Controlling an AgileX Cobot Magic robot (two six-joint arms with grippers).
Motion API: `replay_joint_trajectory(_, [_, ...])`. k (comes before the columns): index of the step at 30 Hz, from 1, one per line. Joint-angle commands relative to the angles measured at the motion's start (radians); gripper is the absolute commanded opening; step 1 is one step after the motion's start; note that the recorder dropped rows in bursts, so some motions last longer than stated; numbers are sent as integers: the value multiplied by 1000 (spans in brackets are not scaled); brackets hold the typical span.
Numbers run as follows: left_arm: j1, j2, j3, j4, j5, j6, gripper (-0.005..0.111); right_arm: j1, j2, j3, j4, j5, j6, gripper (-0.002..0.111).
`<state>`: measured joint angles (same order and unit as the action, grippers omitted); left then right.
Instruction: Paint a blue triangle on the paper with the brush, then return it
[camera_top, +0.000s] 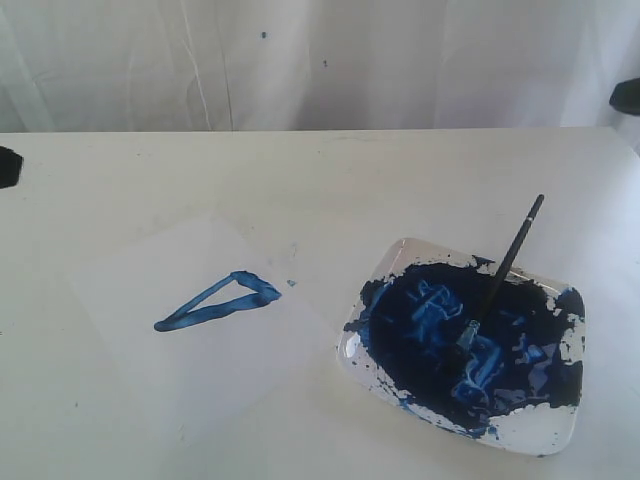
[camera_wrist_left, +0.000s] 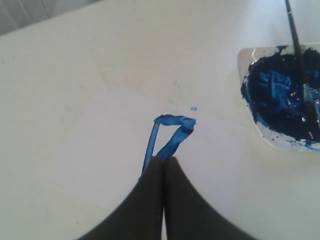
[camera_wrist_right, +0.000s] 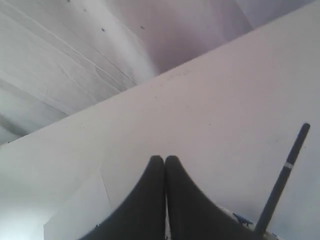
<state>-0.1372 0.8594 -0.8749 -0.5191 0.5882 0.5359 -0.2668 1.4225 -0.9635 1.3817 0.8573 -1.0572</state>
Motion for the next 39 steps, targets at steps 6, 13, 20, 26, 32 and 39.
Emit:
replay_joint_trajectory(6, [-5, -381, 95, -3, 54, -51, 0, -2, -289, 52, 32, 33, -74, 0])
replay_joint_trajectory(13, [-5, -600, 240, -3, 32, -51, 0, -2, -503, 132, 35, -40, -110, 0])
replay_joint_trajectory(20, [-5, -638, 332, 12, -37, -43, 0, -2, -523, 179, 33, -55, -110, 0])
replay_joint_trajectory(26, [-5, -638, 346, 12, -27, -41, 0, -2, -523, 186, 33, -55, -110, 0])
replay_joint_trajectory(32, [-5, -638, 346, 12, -27, -41, 0, -2, -523, 186, 33, -55, -110, 0])
replay_joint_trajectory(39, [-5, -638, 346, 12, -27, -41, 0, -2, -523, 186, 33, -52, -110, 0])
